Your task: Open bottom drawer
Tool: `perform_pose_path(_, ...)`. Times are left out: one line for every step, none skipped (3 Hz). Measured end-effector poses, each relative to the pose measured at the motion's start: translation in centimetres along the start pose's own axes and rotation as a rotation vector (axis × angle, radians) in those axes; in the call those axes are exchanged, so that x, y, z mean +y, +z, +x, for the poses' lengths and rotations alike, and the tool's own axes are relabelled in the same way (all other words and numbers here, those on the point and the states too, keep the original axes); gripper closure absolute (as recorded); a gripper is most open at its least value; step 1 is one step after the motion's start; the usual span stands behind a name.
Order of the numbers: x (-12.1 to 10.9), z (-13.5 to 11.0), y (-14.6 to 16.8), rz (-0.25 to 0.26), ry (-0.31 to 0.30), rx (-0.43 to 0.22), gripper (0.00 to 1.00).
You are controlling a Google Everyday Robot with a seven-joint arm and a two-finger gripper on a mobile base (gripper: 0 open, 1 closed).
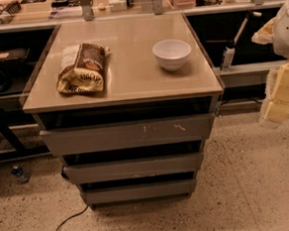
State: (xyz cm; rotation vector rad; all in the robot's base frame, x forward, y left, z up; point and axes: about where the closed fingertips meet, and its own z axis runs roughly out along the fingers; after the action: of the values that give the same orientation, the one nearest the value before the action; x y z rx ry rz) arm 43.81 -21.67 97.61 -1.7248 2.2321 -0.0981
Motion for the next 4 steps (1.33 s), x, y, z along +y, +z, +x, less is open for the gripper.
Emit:
perform_pose_path(0.0,0.0,0.0,0.000,0.000,0.000,0.00)
perform_pose_path(0.9,-0.1,1.2,0.005,-0.015,0.003,0.00)
perform_pose_path(3.3,-1.1,5.8,-0.031,-0.036,-0.033,0.00)
perform_pose_path(5.9,-2.4,13.4,-0.100,-0.043,-0.059,0.00)
